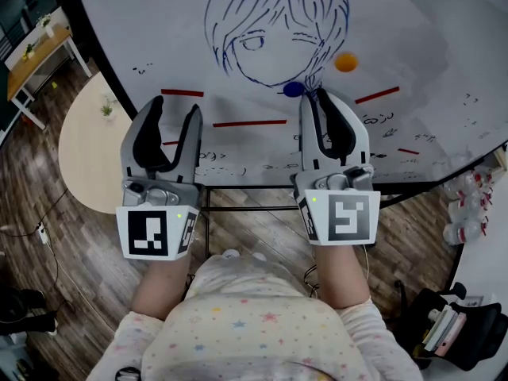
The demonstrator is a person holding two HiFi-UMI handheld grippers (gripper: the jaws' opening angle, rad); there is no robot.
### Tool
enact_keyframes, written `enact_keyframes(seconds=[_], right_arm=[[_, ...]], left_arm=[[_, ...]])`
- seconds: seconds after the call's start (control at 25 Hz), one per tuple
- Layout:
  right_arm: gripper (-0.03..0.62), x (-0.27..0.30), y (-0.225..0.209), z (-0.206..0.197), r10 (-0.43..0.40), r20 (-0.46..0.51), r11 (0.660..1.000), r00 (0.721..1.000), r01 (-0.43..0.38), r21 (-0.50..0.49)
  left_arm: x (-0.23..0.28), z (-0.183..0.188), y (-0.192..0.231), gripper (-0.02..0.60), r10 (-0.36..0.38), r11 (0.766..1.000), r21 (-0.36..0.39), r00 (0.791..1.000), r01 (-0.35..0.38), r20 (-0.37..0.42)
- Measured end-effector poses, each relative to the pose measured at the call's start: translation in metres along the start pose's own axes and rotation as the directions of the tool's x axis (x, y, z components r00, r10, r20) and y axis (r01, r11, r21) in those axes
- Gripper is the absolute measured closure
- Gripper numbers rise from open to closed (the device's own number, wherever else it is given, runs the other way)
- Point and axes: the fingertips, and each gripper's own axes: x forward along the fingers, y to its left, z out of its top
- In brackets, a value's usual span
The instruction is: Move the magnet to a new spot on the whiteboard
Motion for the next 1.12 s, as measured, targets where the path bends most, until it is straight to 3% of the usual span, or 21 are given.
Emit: enact_keyframes(seconds=[0.24, 0.4, 0.48, 0.64, 1.12], right_arm=[[0.574, -0.004, -0.008, 0.000, -0.015, 0.016, 1.000, 1.000, 0.014, 0.021], [0.591, -0.013, -0.018, -0.010, -0.044, 0.034, 0.997, 0.998, 0.041, 0.072], [0.594, -0.015, -0.021, -0.011, -0.046, 0.042, 0.996, 0.998, 0.043, 0.078], [0.594, -0.013, -0.021, 0.005, -0.045, 0.024, 0.998, 0.999, 0.046, -0.036], [0.594, -0.029, -0.042, 0.000, -0.063, 0.014, 0.998, 0.998, 0.063, 0.016]], left_arm=[[0.003, 0.002, -0.012, 0.505, -0.052, 0.998, 0.022, 0.999, 0.052, 0.014], [0.005, 0.006, -0.024, 0.543, -0.093, 0.995, 0.045, 0.995, 0.091, 0.030], [0.007, 0.007, -0.027, 0.549, -0.106, 0.994, 0.032, 0.994, 0.104, 0.039], [0.012, 0.010, -0.031, 0.551, -0.117, 0.993, 0.018, 0.992, 0.116, 0.050], [0.019, 0.006, -0.048, 0.552, -0.156, 0.987, -0.021, 0.987, 0.157, 0.027]])
